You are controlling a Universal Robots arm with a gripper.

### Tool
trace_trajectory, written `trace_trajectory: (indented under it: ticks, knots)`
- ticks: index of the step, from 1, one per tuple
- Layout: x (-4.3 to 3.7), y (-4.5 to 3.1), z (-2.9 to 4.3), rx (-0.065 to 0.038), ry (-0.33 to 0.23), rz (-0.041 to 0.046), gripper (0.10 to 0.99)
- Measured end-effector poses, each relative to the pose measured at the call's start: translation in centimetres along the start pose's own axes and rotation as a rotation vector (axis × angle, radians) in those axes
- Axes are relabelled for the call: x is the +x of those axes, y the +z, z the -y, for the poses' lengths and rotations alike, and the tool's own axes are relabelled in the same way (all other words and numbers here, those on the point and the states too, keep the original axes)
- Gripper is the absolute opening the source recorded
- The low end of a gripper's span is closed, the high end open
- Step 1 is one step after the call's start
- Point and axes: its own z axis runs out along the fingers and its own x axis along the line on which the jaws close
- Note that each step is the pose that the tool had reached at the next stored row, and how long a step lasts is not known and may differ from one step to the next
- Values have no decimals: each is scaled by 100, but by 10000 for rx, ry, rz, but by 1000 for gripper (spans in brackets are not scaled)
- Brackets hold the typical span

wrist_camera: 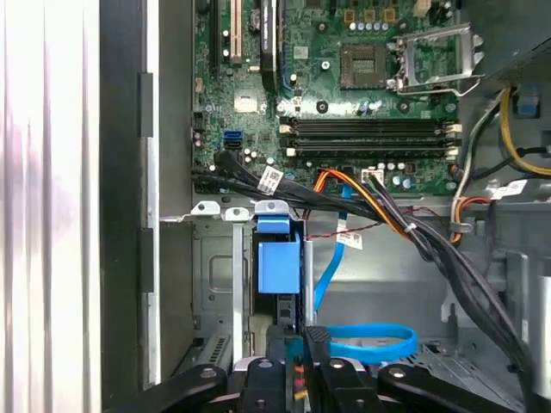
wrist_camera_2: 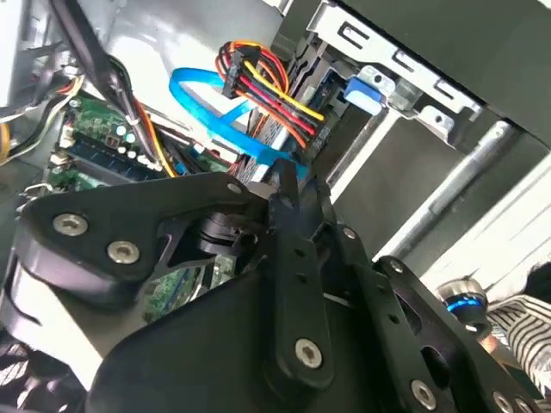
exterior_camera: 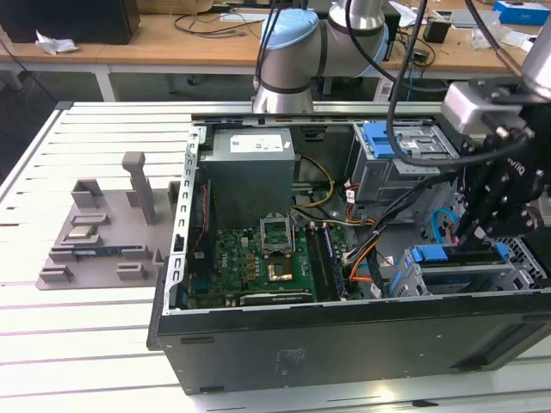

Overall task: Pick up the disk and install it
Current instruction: 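Insert the second disk wire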

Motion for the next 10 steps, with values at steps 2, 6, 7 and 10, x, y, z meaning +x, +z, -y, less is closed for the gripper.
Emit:
trace_trajectory:
  ticks: [2,6,7,10]
  knots:
    - [-35,-201,-3,0,0,-13,157]
    - [-46,-385,-7,0,0,-23,102]
    - [-46,-386,-6,0,0,-21,102]
    - [-46,-388,-7,0,0,-24,102]
